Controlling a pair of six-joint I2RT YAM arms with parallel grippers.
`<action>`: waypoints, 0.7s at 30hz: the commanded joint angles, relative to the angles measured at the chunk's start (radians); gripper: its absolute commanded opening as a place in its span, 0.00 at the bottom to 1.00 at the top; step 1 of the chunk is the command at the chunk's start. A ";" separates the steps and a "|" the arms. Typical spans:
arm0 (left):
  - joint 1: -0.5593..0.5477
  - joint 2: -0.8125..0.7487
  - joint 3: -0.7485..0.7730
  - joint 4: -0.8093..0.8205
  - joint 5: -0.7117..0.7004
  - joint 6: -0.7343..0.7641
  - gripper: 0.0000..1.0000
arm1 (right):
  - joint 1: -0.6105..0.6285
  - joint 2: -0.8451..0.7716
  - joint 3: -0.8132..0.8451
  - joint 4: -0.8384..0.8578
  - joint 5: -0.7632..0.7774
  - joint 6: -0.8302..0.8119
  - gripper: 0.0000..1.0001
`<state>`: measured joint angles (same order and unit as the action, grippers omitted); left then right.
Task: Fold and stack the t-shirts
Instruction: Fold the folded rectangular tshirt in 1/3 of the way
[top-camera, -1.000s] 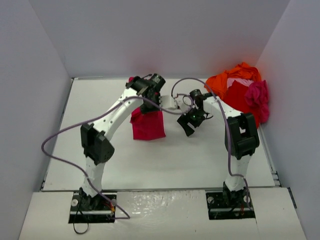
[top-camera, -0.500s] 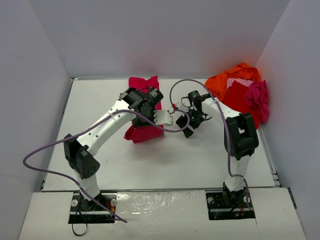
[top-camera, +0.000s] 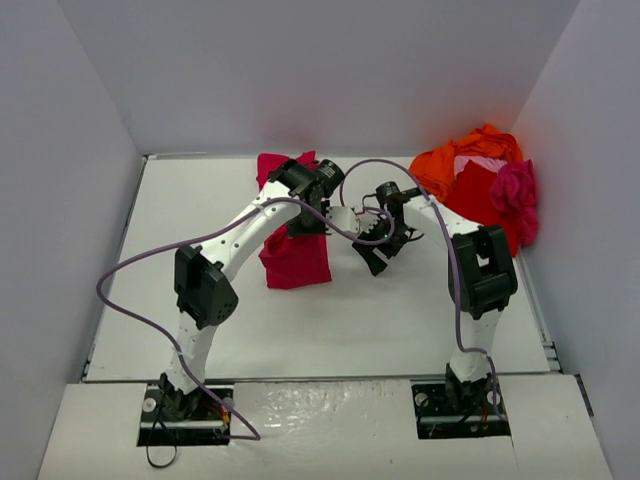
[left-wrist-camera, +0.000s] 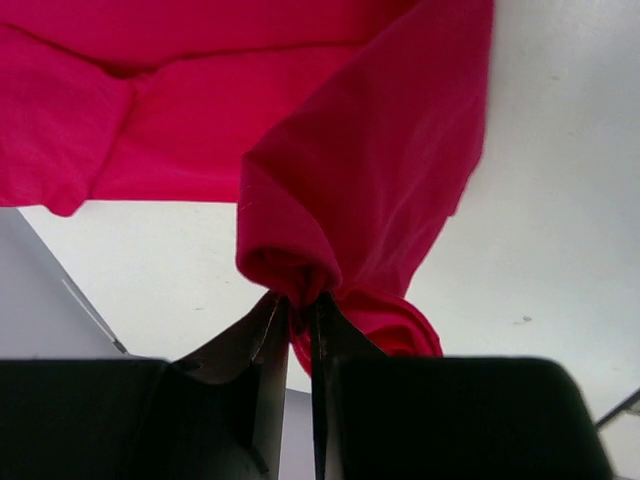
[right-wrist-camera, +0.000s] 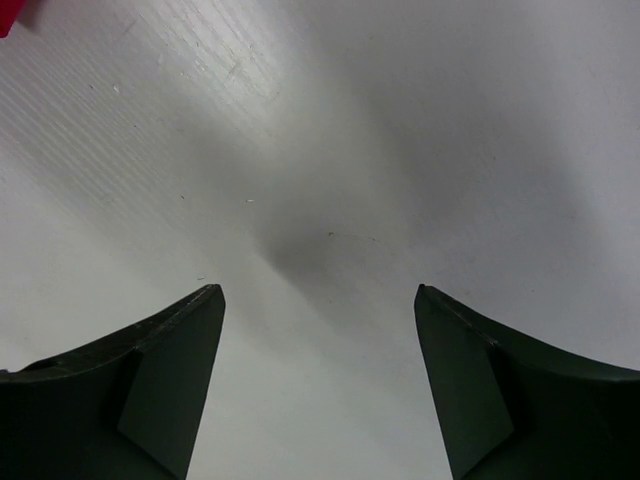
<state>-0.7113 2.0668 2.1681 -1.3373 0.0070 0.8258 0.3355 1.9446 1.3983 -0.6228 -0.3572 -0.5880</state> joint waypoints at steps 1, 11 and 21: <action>0.051 0.054 0.162 -0.045 0.028 0.070 0.00 | -0.002 -0.008 0.004 -0.005 0.015 -0.003 0.74; 0.131 0.227 0.344 -0.043 0.088 0.135 0.00 | -0.006 0.025 0.010 -0.002 0.020 -0.003 0.74; 0.157 0.347 0.424 0.027 0.142 0.181 0.00 | -0.006 0.062 0.021 -0.002 0.018 -0.003 0.74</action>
<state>-0.5603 2.4057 2.4903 -1.3228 0.1117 0.9557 0.3344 1.9982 1.3996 -0.6084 -0.3415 -0.5880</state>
